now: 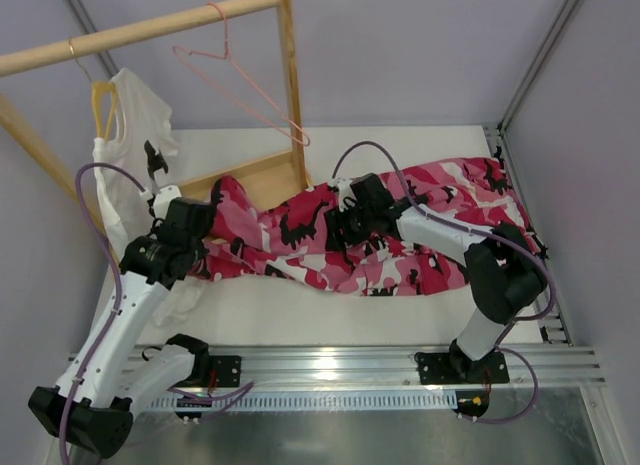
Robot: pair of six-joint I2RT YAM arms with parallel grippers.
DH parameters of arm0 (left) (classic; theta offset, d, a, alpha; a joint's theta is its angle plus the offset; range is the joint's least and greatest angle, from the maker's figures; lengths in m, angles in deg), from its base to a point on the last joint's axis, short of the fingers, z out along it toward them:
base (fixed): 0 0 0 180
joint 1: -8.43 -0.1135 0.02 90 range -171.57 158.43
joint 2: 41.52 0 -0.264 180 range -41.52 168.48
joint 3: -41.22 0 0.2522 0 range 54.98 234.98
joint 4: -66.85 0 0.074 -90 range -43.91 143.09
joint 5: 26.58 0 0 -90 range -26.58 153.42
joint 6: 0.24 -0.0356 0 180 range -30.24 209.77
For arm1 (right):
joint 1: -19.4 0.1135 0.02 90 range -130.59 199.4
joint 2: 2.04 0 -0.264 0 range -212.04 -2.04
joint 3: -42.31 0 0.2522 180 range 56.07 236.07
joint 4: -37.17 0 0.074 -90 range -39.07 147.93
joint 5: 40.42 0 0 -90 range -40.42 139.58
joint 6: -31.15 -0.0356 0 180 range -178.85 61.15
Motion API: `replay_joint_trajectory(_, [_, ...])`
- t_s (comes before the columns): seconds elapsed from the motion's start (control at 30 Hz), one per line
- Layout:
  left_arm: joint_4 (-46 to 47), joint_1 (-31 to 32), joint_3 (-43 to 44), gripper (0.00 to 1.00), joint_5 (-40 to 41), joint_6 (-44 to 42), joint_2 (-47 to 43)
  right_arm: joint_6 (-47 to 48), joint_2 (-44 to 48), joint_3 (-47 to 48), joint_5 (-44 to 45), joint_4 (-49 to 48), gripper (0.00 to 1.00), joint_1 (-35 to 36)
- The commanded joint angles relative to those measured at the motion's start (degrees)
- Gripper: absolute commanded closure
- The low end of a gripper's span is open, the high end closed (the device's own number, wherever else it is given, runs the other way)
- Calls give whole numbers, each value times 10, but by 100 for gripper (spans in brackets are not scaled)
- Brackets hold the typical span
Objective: Place the trousers on the hanger
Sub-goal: Fold the trousers
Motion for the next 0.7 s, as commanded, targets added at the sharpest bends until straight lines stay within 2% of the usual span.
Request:
replay_joint_trajectory(0.0, [78,-3,-23,99,-45,-19,-56,24,50,-21,3,-28,38,76])
replay_joint_trajectory(0.13, [124,-3,-39,100,-118,-27,-86,29,50,-42,-16,-125,37,121])
replay_joint_trajectory(0.27, [140,-3,-37,100,-182,-34,-91,24,4,-17,-19,-147,37,149])
replay_joint_trajectory(0.43, [114,-3,-35,100,-170,-24,-84,33,-23,-16,59,-143,37,193])
replay_joint_trajectory(0.5, [103,-3,-35,100,-156,-17,-75,35,-26,-27,87,-143,41,202])
replay_joint_trajectory(0.53, [97,-3,-36,99,-154,-10,-72,33,-26,-32,91,-144,46,203])
replay_joint_trajectory(0.57, [93,-3,-38,100,-153,-5,-71,31,-19,-41,94,-142,61,202])
replay_joint_trajectory(0.6, [84,-3,-36,99,-136,1,-65,30,-14,-47,98,-134,70,204])
replay_joint_trajectory(0.63, [75,-3,-32,94,-125,9,-62,29,-6,-52,97,-128,78,204])
replay_joint_trajectory(0.67, [54,-3,-26,90,-109,20,-58,28,4,-65,92,-123,92,207])
